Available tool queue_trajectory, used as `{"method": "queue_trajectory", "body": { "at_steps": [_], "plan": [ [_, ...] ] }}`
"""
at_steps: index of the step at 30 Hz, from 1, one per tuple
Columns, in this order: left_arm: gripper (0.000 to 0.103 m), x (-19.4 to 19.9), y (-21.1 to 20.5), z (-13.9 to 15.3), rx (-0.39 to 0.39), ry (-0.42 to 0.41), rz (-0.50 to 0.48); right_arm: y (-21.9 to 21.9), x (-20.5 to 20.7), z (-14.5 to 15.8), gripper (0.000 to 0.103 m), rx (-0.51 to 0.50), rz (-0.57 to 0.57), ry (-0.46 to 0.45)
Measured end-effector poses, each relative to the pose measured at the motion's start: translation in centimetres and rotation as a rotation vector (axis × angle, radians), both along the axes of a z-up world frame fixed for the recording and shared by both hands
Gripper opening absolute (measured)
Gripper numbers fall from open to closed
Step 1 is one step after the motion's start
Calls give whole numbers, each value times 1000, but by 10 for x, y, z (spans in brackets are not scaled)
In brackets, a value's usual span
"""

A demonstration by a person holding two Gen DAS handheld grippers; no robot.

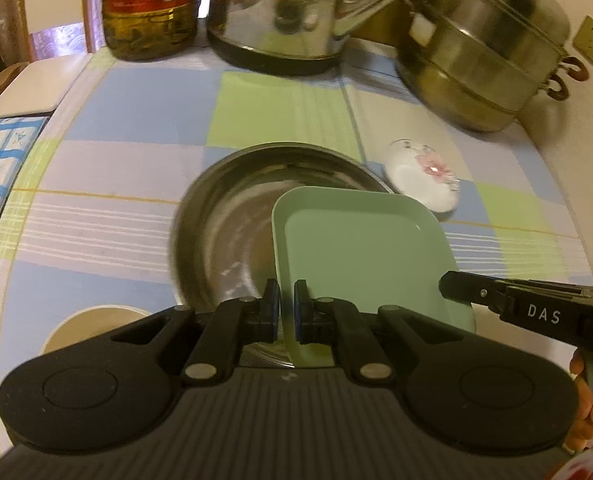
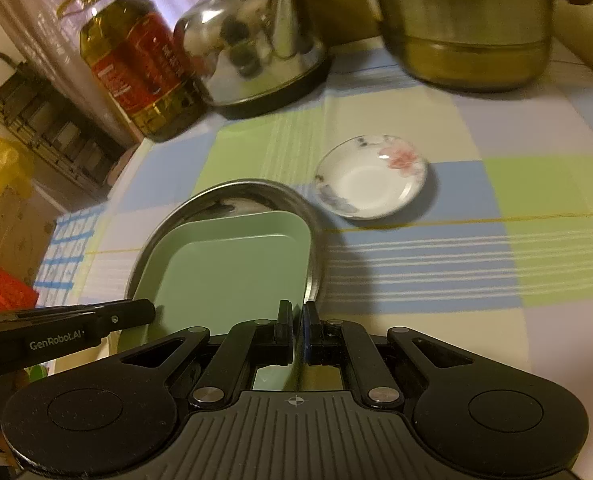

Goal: Organize plates and bowls
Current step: 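Lift the green tray with the right tool and lower it into the steel plate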

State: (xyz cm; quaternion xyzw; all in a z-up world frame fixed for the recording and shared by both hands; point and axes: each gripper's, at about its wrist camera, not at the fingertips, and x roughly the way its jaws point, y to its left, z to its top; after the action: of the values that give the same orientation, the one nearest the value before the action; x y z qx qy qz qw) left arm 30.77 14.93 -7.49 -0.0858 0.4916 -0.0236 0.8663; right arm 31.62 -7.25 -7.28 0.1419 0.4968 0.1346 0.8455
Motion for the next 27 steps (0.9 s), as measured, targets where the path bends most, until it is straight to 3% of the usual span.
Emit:
{"method": "queue_trajectory", "body": {
  "at_steps": [14, 27],
  "plan": [
    [6, 24, 25, -23, 10, 45, -7, 27, 30, -29, 6, -28, -3, 52],
    [10, 31, 31, -26, -1, 46, -30, 30, 35, -27, 6, -28, -36, 49]
  ]
}}
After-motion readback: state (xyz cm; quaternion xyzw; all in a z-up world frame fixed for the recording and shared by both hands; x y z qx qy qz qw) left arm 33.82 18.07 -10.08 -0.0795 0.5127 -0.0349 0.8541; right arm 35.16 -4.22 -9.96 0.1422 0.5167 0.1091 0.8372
